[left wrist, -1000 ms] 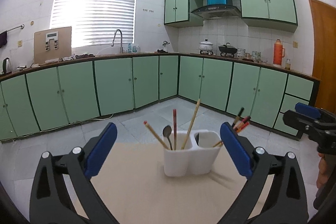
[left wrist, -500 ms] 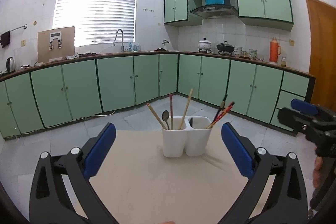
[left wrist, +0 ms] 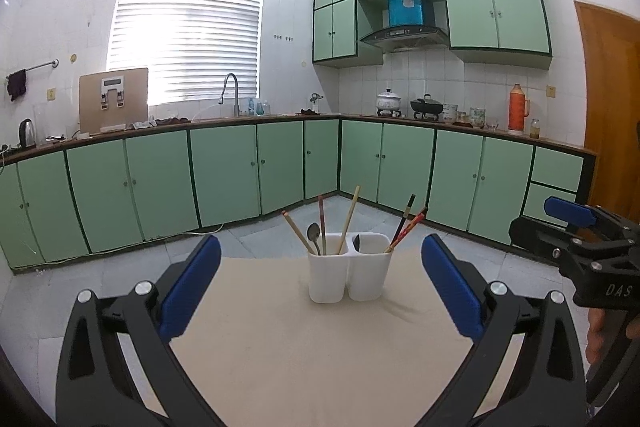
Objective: Organize utensils
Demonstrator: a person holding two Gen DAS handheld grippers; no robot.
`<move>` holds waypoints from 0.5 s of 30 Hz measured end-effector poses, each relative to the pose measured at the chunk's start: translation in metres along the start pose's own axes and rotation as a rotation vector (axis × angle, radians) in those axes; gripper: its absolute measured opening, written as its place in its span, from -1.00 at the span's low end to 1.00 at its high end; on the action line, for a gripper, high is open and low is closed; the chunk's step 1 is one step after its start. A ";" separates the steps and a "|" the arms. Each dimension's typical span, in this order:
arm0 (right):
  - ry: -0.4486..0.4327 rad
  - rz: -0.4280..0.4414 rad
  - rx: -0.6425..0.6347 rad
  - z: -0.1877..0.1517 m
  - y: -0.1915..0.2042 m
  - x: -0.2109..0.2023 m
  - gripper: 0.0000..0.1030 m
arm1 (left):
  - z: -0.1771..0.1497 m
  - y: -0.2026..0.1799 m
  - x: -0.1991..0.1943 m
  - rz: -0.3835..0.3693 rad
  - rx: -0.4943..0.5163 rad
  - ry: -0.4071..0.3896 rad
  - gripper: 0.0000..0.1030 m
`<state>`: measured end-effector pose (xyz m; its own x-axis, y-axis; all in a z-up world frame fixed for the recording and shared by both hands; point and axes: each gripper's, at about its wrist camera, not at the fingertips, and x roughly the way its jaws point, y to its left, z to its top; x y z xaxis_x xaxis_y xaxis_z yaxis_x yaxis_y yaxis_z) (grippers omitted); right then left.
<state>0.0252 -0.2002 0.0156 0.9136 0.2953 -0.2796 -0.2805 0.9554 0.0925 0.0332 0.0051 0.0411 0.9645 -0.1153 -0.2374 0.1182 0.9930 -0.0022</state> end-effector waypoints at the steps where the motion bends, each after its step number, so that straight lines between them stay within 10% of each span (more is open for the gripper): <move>1: -0.002 0.000 -0.003 0.001 0.001 -0.001 0.88 | 0.001 0.000 -0.002 0.000 0.000 -0.004 0.89; 15: -0.006 0.010 -0.026 -0.003 0.012 -0.009 0.88 | 0.000 -0.001 -0.017 -0.005 0.003 -0.021 0.89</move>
<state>0.0124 -0.1916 0.0168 0.9126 0.3047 -0.2728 -0.2970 0.9523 0.0702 0.0169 0.0058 0.0447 0.9687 -0.1209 -0.2169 0.1239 0.9923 -0.0001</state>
